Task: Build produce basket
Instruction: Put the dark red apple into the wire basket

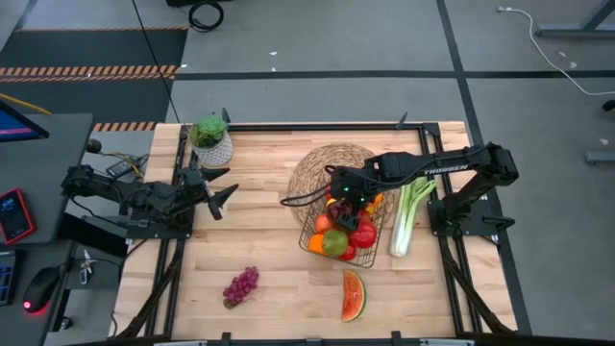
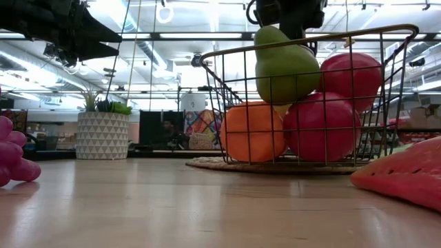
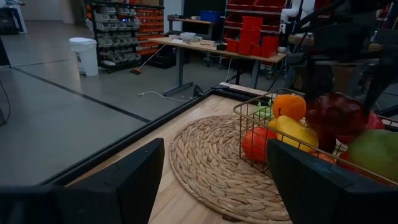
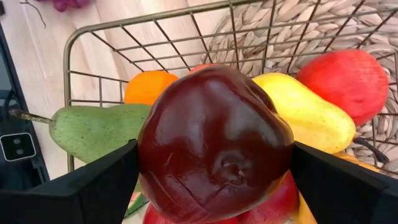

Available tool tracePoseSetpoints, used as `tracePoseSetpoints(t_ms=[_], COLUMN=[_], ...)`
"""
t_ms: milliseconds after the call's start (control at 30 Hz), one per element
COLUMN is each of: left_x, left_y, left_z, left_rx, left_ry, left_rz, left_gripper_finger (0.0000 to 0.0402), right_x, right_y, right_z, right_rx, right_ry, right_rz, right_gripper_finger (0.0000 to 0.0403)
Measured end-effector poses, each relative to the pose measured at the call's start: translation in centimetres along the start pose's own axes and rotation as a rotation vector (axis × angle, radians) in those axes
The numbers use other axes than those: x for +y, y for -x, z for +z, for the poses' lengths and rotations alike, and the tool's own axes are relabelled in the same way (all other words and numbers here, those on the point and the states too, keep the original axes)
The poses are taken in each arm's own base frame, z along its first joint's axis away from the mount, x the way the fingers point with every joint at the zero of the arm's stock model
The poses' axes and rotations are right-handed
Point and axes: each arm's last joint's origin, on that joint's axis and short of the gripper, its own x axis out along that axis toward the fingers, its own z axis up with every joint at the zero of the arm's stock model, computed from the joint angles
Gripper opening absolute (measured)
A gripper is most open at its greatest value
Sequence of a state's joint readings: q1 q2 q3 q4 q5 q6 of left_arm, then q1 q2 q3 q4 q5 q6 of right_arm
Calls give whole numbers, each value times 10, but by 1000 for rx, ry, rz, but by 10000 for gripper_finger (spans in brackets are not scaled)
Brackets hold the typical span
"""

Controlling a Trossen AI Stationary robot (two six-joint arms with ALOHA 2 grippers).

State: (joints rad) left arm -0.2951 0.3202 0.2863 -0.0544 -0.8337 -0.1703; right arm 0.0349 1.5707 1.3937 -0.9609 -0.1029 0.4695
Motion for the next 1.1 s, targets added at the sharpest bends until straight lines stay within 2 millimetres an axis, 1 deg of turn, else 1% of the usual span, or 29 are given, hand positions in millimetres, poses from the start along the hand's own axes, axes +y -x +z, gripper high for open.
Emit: tracePoseSetpoints(t_ms=[400, 567, 667, 800, 900, 967, 1033, 1100], left_x=[0, -1, -1, -1, -1, -3, -7, -17], left_y=[0, 0, 1, 1, 3, 3, 1, -6], left_z=[0, 8, 13, 17, 26, 33, 41, 45], left_rx=[-2, -63, -101, -114, -134, -138, -126, -88], left_ry=[10, 196, 246, 235, 215, 240, 232, 201], left_rz=[0, -14, -24, -25, -27, -40, -94, -181], left_gripper_finger=[288, 288, 288, 288, 288, 288, 288, 288], right_x=[-4, -3, -3, -4, -5, -4, -4, -4], right_y=[1, 1, 1, 1, 1, 1, 1, 1], right_z=[2, 1, 0, -2, -2, -3, -3, -3], right_rx=[-2, 9, 21, 42, 46, 47, 47, 47], right_ry=[11, 33, 40, 38, 38, 37, 39, 55], right_rz=[1, 8, 17, 7, 5, 4, 4, 5], right_gripper_finger=[400, 400, 400, 400, 400, 400, 400, 400])
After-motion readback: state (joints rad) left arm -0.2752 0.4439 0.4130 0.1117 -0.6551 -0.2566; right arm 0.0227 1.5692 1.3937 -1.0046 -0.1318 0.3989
